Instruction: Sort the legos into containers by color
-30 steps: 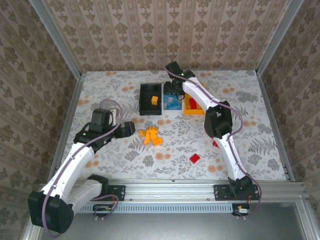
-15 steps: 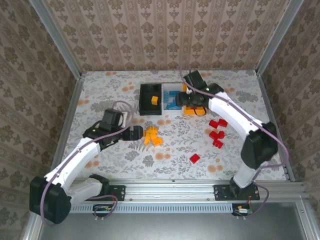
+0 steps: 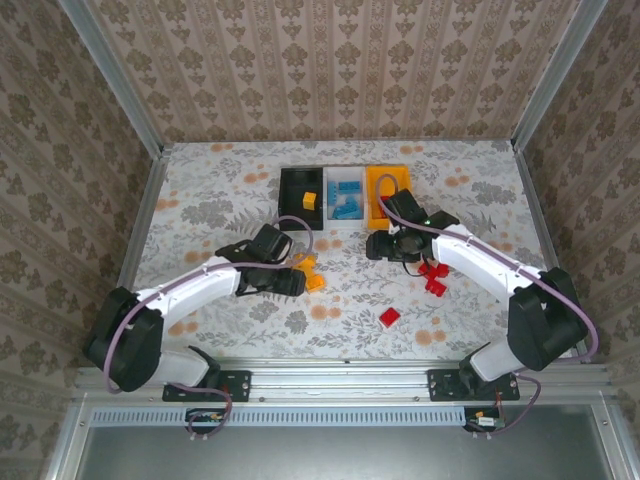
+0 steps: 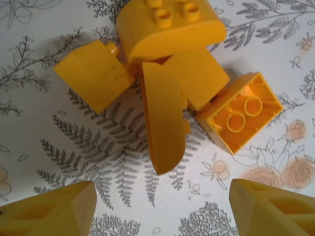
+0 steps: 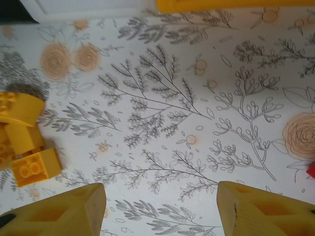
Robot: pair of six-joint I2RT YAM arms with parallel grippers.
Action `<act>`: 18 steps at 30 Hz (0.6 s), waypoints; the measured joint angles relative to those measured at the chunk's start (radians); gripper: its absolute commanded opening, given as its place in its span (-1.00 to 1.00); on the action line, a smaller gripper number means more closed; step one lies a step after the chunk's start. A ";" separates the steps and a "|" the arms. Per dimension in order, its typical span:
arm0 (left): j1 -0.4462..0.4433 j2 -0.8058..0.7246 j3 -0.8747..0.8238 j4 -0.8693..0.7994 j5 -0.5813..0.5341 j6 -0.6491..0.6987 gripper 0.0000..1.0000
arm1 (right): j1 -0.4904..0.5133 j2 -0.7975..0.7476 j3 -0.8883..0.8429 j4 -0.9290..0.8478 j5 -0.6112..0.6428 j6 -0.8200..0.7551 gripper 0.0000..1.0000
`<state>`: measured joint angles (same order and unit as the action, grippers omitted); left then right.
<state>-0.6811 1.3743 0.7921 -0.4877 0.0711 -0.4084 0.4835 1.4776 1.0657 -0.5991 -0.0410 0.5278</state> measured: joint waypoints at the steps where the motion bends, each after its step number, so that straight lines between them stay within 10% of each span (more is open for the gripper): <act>1: 0.000 0.013 0.004 0.010 -0.002 0.000 0.37 | 0.000 -0.004 0.000 0.006 -0.001 0.000 0.26; 18: 0.000 0.233 0.113 0.056 -0.001 0.021 -0.22 | 0.002 -0.018 -0.014 0.021 -0.002 -0.002 0.26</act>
<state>-0.6811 1.6077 0.9051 -0.4320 0.0704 -0.3878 0.4854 1.4593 1.0515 -0.5777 -0.0425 0.5262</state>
